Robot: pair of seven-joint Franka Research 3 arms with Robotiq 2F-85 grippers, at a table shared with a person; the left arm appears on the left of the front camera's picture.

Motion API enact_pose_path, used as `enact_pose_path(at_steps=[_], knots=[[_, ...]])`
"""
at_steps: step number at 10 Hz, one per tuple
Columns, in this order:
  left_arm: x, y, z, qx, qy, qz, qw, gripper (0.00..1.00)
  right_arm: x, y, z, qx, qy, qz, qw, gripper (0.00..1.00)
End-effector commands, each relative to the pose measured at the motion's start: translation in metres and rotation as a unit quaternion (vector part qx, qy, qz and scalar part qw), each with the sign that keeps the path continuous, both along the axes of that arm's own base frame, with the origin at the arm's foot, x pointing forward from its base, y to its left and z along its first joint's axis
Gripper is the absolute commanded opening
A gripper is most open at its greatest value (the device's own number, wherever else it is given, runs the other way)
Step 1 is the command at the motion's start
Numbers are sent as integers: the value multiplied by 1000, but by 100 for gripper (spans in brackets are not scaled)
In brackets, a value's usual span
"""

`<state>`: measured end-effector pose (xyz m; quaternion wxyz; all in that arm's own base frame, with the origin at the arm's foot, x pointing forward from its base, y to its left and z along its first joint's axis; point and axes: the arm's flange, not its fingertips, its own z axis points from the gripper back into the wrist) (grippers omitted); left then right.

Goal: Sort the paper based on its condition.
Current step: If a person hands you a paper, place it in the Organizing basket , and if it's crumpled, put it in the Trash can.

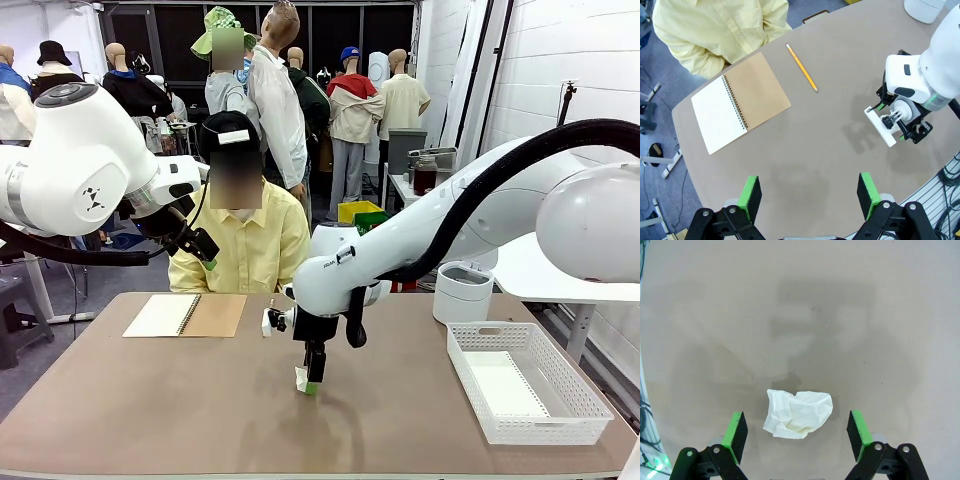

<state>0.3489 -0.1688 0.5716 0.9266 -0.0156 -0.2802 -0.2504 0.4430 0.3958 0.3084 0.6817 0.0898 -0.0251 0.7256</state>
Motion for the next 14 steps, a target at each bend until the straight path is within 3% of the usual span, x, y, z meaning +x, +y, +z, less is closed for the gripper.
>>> enact_pose_path(at_steps=[1, 5, 7, 8, 10, 14], knots=[[0, 1, 0, 2, -1, -2, 1000, 100, 3, 4, -4, -8, -12, -9, 1000, 100], [0, 1, 0, 2, -1, -2, 1000, 100, 7, 5, -6, 14, 2, -19, 1000, 100], [0, 1, 0, 2, -1, -2, 1000, 100, 8, 4, -7, 17, 3, -27, 999, 61], [0, 1, 0, 2, -1, -2, 1000, 100, 8, 4, -7, 20, 7, -27, 999, 56], [0, 1, 0, 2, -1, -2, 1000, 100, 9, 4, -7, 25, 9, -28, 999, 16], [0, 1, 0, 2, -1, -2, 1000, 100, 8, -13, 12, 38, 9, -65, 997, 16]])
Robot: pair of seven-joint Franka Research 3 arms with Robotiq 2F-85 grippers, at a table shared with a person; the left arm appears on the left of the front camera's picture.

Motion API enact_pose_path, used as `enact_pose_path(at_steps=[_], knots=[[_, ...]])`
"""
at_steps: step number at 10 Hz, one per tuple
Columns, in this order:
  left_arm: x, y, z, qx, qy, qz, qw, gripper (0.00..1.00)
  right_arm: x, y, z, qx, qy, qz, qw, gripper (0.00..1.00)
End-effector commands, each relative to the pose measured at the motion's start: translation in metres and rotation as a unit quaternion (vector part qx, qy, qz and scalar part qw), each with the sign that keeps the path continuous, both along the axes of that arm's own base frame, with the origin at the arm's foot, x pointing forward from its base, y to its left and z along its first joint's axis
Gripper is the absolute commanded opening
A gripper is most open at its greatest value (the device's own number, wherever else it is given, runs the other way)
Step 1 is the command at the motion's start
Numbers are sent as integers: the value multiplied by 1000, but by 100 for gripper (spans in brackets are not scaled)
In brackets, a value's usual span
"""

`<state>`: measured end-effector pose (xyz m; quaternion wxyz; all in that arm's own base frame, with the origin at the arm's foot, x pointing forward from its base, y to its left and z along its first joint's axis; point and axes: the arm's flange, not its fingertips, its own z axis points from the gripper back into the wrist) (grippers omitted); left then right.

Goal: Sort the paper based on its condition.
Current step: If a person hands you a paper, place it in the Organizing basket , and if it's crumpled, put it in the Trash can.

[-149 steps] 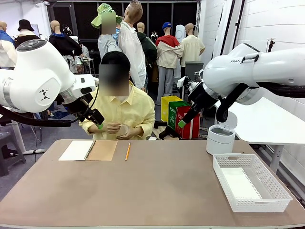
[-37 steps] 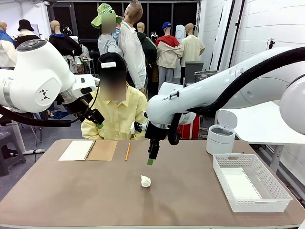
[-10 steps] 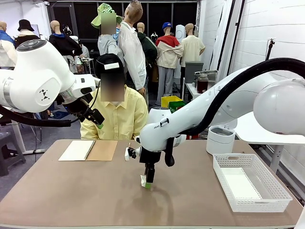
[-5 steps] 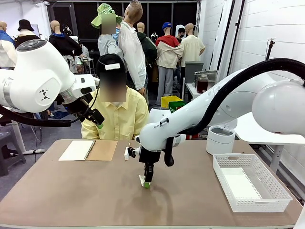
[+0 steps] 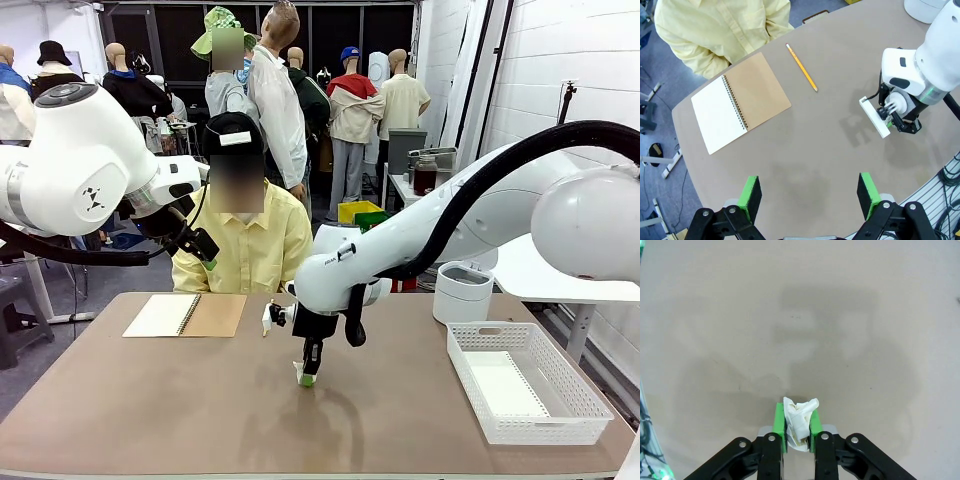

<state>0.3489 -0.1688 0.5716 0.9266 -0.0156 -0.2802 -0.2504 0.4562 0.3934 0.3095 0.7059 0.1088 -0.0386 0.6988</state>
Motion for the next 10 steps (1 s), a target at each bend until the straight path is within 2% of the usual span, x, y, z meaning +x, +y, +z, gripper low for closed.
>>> enact_pose_path(at_steps=[1, 3, 7, 9, 10], knots=[[0, 1, 0, 2, -1, -2, 1000, 100, -4, -31, 29, 23, -5, -64, 998, 16], [0, 1, 0, 2, -1, -2, 1000, 100, -4, -87, 70, 1, -24, -147, 989, 16], [0, 1, 0, 2, -1, -2, 1000, 100, 10, -191, 138, -76, -36, -296, 952, 16], [0, 1, 0, 2, -1, -2, 1000, 100, 14, -204, 159, -87, -49, -321, 942, 16], [0, 1, 0, 2, -1, -2, 1000, 100, 7, -197, 165, -81, -53, -318, 943, 16]])
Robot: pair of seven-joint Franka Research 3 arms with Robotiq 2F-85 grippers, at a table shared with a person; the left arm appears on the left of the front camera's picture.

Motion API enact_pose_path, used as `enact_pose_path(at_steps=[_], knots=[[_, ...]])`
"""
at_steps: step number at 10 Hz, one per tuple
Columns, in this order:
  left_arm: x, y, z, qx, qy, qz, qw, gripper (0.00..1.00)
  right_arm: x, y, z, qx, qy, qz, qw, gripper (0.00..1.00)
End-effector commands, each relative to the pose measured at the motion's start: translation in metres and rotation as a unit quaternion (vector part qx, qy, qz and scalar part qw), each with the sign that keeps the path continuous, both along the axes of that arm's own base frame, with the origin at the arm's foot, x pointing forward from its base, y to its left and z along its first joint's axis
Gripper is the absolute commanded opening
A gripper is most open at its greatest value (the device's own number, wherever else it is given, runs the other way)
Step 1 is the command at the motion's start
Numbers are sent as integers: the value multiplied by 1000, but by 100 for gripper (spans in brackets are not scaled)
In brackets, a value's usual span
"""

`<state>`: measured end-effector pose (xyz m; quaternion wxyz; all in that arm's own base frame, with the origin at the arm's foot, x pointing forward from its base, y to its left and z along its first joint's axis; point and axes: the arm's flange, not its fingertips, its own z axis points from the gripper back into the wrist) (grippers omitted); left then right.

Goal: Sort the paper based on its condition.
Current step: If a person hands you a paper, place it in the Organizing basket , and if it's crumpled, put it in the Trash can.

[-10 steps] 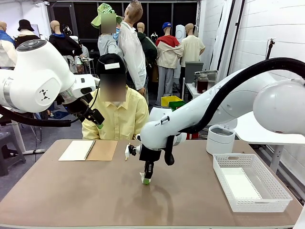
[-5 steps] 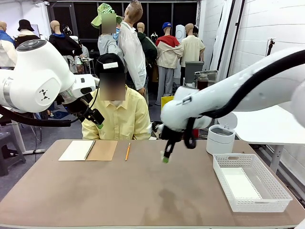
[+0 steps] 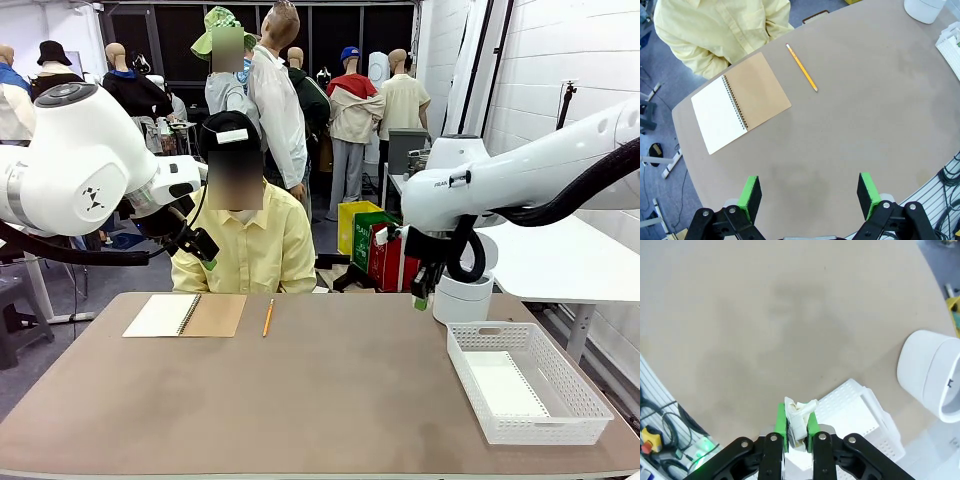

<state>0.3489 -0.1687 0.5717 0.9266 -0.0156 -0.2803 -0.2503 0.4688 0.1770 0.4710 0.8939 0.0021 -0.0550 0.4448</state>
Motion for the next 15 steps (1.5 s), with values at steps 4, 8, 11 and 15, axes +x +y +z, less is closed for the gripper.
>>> enact_pose_path(at_steps=[4, 8, 11, 15], knots=[[0, 1, 0, 3, -1, -2, 1000, 100, 1, -4, -6, 1, 1, 5, 1000, 16], [0, 1, 0, 3, -1, -2, 1000, 100, 21, -31, 7, -56, -40, -46, 997, 16], [0, 1, 0, 3, -1, -2, 1000, 100, 51, -68, 28, -101, -71, -68, 990, 16], [0, 1, 0, 3, -1, -2, 1000, 100, 89, -82, 32, -130, -93, -39, 986, 16]])
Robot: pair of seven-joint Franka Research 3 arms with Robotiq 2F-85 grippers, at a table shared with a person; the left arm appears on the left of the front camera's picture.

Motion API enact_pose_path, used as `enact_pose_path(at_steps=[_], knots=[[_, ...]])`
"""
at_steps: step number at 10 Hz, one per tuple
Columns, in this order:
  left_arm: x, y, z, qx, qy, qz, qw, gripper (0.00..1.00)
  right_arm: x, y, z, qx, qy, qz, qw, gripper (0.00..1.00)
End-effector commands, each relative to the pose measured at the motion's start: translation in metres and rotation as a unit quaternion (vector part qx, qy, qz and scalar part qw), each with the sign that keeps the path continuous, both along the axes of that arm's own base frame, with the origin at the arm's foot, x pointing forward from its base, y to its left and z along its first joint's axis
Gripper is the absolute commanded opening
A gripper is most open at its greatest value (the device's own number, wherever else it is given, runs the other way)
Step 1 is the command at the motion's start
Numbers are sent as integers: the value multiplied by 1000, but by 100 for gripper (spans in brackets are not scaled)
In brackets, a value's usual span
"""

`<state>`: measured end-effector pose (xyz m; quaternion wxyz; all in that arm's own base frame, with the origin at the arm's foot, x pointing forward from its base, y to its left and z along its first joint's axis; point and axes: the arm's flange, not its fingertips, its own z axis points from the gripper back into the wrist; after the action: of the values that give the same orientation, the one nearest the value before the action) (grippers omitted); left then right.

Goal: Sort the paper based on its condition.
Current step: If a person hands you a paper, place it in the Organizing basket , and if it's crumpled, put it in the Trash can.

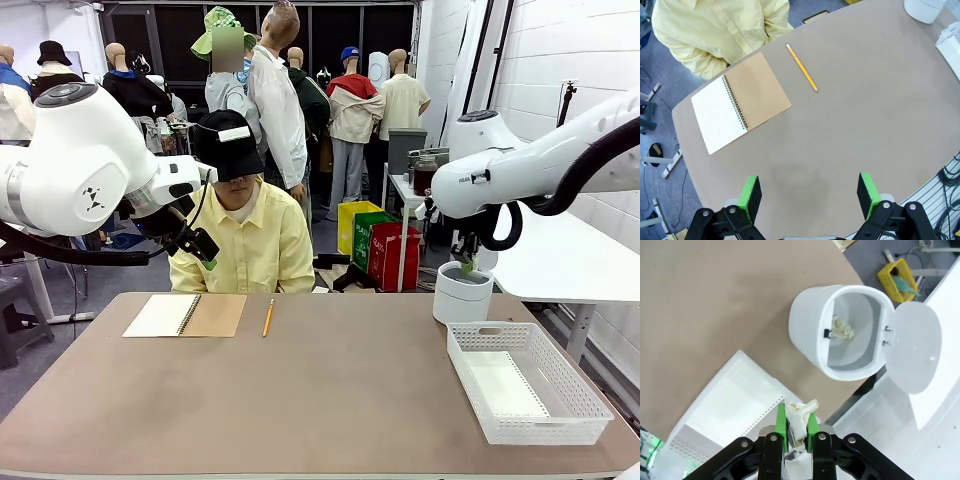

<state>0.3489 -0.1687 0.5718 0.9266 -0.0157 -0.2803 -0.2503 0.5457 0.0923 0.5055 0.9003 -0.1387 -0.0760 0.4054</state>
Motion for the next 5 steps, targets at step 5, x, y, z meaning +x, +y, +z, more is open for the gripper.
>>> enact_pose_path(at_steps=[5], knots=[[0, 1, 0, 3, -1, -2, 1000, 100, 44, -3, -21, -72, -40, 14, 997, 16]])
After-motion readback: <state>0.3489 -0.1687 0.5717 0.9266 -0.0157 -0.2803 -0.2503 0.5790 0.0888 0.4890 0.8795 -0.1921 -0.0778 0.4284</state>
